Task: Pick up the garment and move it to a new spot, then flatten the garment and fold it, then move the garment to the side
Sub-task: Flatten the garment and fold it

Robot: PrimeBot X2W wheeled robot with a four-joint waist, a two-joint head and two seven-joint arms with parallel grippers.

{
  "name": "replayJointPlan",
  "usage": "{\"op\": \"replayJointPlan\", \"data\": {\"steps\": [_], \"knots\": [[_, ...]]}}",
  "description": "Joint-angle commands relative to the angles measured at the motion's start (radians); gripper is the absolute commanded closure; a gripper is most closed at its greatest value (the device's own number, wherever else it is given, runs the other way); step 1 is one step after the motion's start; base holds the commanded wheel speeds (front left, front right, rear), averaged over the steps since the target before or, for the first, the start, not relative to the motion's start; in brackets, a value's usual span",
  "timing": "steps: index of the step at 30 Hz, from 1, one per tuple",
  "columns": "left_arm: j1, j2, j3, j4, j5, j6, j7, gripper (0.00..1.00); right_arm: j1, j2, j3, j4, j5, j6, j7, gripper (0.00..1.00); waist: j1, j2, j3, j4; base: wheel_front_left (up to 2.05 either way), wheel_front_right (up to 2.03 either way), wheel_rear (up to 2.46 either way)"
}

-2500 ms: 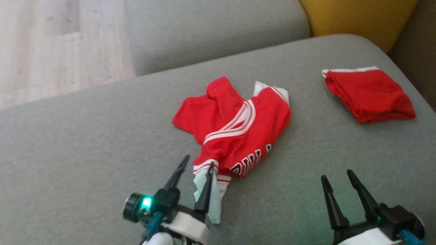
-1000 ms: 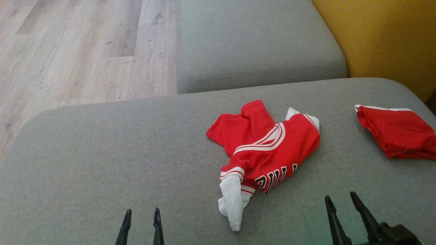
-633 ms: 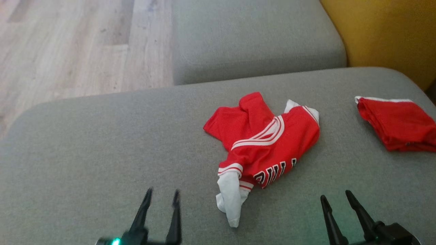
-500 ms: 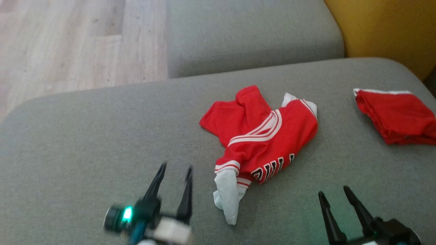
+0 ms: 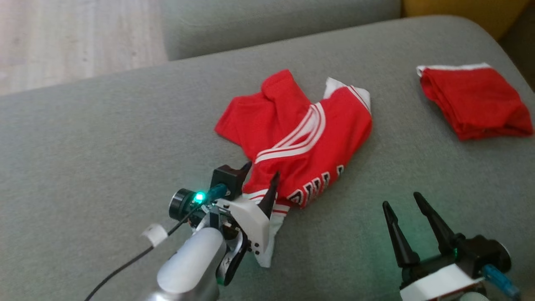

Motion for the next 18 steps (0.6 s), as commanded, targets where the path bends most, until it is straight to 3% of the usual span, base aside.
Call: {"op": "replayJointPlan", "data": {"steps": [1, 5, 6, 7, 8, 18], "knots": [[-0.059, 0.001, 0.010, -0.006, -0.017, 0.010, 0.004, 0.00, -0.029, -0.020, 0.022, -0.028, 0.005, 0.007, -0.006, 0.00, -0.0003, 0.0000, 0.023, -0.025, 0.00, 0.00, 0.00], [-0.083, 0.001, -0.030, 0.051, -0.061, 0.013, 0.007, 0.00, -0.035, -0.018, 0.026, -0.024, 0.008, 0.007, -0.006, 0.00, -0.0003, 0.0000, 0.026, -0.044, 0.00, 0.00, 0.00], [-0.086, 0.001, -0.036, 0.063, -0.073, 0.013, 0.003, 0.27, -0.035, -0.017, 0.027, -0.022, 0.008, 0.007, -0.006, 0.00, -0.0003, 0.0000, 0.023, -0.048, 0.00, 0.00, 0.00], [-0.089, 0.001, -0.042, 0.074, -0.083, 0.015, -0.001, 0.71, -0.034, -0.017, 0.028, -0.021, 0.008, 0.007, -0.006, 0.00, -0.0003, 0.0000, 0.020, -0.052, 0.00, 0.00, 0.00], [-0.091, 0.001, -0.049, 0.082, -0.095, 0.013, -0.007, 1.00, -0.034, -0.017, 0.028, -0.020, 0.009, 0.007, -0.006, 0.00, -0.0003, 0.0000, 0.017, -0.056, 0.00, 0.00, 0.00], [-0.127, 0.001, -0.101, 0.007, -0.285, -0.043, -0.082, 1.00, -0.016, 0.008, 0.033, -0.010, 0.004, 0.007, -0.006, 0.00, -0.0003, 0.0000, -0.066, -0.124, 0.00, 0.00, 0.00]]}}
